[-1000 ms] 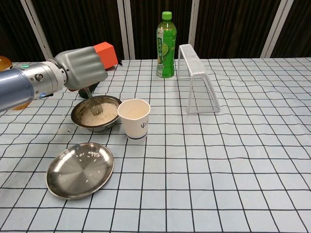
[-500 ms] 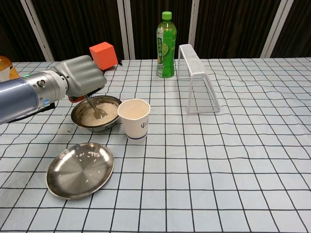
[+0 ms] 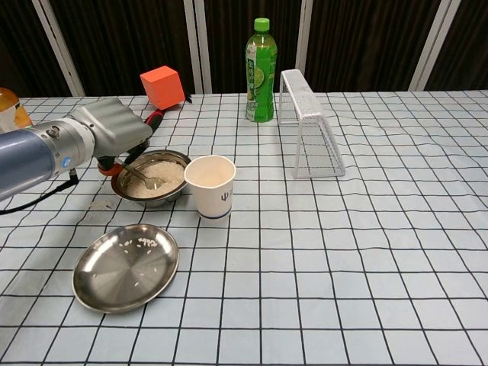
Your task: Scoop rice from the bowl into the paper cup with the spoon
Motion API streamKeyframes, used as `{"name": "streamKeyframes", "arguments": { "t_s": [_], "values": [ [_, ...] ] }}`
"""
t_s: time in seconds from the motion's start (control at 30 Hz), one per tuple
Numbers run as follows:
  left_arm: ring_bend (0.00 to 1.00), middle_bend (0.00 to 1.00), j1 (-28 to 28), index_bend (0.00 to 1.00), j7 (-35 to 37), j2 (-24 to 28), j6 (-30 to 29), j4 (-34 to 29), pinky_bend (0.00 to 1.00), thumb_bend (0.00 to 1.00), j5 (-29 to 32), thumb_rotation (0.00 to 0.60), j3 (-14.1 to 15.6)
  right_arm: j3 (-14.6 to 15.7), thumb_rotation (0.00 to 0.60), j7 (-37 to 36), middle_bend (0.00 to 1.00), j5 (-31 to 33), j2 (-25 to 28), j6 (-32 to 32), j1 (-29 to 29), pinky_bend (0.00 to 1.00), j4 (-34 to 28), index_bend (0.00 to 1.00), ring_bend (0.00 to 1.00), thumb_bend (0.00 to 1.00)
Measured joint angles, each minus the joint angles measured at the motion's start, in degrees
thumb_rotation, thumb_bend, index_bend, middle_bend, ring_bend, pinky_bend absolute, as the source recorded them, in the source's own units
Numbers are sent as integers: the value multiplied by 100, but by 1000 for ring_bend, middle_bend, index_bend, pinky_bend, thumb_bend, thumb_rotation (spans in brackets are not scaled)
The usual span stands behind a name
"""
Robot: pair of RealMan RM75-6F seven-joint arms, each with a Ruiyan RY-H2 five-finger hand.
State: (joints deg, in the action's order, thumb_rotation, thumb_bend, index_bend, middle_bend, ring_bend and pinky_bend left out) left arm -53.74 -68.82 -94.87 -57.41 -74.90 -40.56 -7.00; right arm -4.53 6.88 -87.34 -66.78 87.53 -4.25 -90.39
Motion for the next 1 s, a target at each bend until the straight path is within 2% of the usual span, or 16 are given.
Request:
{"name": "streamKeyframes", "arguments": {
  "t_s": [0.33, 1.0],
  "values": [
    [983, 994, 124, 604, 608, 61, -97, -128, 1000, 479, 172, 600, -97, -1, 600, -6, 0, -4, -4, -20, -18, 0, 17, 0, 0, 383],
    [984, 997, 183, 607, 1182, 346, -275, -330, 1000, 479, -19, 600, -133, -6, 600, -13, 0, 0, -29, -6, -20, 0, 30, 0, 0, 383]
  ]
}}
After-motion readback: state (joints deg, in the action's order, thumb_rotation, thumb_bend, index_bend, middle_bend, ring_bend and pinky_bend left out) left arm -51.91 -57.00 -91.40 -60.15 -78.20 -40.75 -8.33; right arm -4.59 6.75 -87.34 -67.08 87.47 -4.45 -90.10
